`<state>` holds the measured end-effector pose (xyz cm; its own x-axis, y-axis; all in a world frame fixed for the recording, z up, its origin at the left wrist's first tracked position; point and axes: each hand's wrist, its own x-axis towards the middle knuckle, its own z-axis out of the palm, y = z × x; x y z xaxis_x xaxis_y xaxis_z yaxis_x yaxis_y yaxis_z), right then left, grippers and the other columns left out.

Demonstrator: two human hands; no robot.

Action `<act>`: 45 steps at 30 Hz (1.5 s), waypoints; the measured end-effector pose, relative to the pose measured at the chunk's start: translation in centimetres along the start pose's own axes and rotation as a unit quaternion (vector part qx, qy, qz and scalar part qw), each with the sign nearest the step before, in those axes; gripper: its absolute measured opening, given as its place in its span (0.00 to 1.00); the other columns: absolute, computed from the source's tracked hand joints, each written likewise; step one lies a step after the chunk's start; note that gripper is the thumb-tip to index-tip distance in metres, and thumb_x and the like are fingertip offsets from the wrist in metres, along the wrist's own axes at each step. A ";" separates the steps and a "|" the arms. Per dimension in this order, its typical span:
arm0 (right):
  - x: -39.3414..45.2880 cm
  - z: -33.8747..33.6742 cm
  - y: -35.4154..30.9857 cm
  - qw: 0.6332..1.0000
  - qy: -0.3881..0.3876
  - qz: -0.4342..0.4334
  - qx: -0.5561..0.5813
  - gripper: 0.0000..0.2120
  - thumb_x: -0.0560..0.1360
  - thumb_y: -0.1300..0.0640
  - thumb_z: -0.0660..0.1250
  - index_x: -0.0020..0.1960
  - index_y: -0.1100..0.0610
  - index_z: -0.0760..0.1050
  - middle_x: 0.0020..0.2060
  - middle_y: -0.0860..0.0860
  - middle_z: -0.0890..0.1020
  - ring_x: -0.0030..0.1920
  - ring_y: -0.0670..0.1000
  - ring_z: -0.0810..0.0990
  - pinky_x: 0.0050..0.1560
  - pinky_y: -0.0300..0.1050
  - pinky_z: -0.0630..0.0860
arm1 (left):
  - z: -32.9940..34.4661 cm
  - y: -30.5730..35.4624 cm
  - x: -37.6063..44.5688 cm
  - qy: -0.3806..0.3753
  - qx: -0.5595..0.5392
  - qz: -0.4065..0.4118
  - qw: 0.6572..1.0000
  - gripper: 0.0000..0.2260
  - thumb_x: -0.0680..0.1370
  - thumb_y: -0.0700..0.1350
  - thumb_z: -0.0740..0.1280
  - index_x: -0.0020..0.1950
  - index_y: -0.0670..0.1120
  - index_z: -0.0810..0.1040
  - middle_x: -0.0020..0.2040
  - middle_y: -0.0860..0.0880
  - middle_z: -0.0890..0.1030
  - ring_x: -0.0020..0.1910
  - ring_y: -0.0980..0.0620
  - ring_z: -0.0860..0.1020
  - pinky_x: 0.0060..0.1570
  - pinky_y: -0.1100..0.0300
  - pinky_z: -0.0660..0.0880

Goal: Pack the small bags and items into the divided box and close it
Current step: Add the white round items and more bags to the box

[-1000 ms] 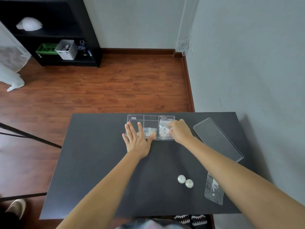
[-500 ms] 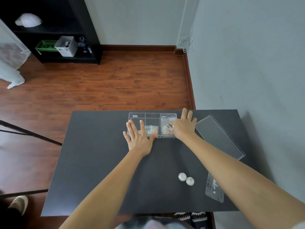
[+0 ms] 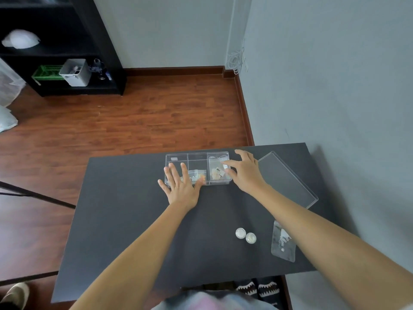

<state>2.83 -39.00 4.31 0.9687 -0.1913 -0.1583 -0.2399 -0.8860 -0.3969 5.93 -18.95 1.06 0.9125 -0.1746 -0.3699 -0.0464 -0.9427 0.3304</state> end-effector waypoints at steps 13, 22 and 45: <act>-14.9 1.6 4.5 0.986 -0.057 0.130 0.089 0.13 0.73 0.58 0.69 0.57 0.52 0.81 0.47 0.51 0.82 0.51 0.53 0.80 0.57 0.48 0.74 | 5.1 2.2 -7.2 -0.172 -0.048 0.343 0.922 0.27 0.77 0.41 0.66 0.75 0.50 0.64 0.73 0.52 0.63 0.67 0.50 0.72 0.68 0.56 0.68; -17.4 5.0 4.5 0.988 -0.069 0.137 -0.012 0.19 0.65 0.41 0.71 0.55 0.42 0.77 0.48 0.44 0.80 0.53 0.51 0.75 0.52 0.50 0.63 | 7.5 3.5 -7.6 -0.183 -0.054 0.339 0.921 0.19 0.73 0.47 0.72 0.63 0.52 0.77 0.58 0.54 0.72 0.53 0.53 0.76 0.57 0.56 0.76; -2.7 -0.2 -5.6 0.997 -0.009 -0.032 0.075 0.07 0.68 0.51 0.73 0.44 0.50 0.79 0.39 0.44 0.82 0.46 0.49 0.77 0.57 0.50 0.65 | -6.5 -6.2 -1.4 0.028 -0.176 0.205 0.963 0.09 0.72 0.48 0.73 0.51 0.50 0.80 0.45 0.54 0.80 0.41 0.56 0.77 0.46 0.63 0.75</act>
<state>1.58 -33.61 7.16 0.9812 -0.1273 -0.1448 -0.1860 -0.8223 -0.5378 7.60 -11.07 5.13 0.8682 -0.4857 -0.1020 -0.2751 -0.6421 0.7155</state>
